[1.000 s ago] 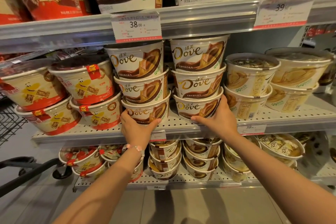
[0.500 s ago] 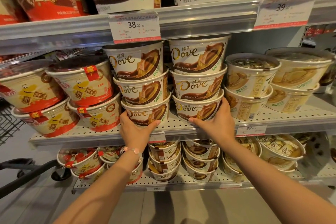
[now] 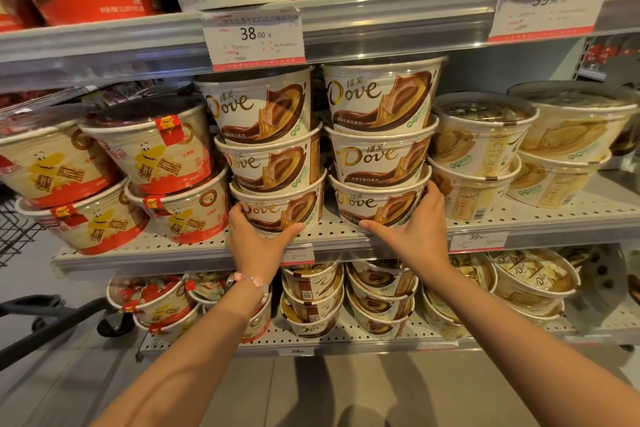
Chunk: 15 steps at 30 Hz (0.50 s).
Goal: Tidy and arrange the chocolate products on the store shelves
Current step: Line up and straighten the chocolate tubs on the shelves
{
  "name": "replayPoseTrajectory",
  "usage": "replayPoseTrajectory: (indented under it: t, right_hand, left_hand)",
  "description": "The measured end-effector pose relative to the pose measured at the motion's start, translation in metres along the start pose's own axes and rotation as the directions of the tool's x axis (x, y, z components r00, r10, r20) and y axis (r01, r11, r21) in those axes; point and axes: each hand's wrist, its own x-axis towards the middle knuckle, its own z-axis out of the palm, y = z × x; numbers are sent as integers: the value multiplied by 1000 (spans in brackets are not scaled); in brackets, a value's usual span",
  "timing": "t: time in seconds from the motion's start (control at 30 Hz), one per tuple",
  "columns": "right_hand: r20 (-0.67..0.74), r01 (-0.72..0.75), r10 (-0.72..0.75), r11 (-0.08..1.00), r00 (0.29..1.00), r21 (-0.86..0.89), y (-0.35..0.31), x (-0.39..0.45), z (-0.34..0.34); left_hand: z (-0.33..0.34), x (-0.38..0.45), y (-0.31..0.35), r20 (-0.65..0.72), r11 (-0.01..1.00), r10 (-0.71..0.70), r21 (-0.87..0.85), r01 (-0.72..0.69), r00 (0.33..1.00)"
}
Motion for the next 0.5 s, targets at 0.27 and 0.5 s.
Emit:
replayPoseTrajectory:
  t: [0.27,0.5]
  right_hand:
    - [4,24,-24,1000,1000,-20,0,-2,-1]
    - [77,1,1,1000,997,-23,-3,-5,-2]
  left_hand:
    - [0,0,1,13,999,-16,37,15,1000]
    - [-3,1,0,91,998,-40,53,35,995]
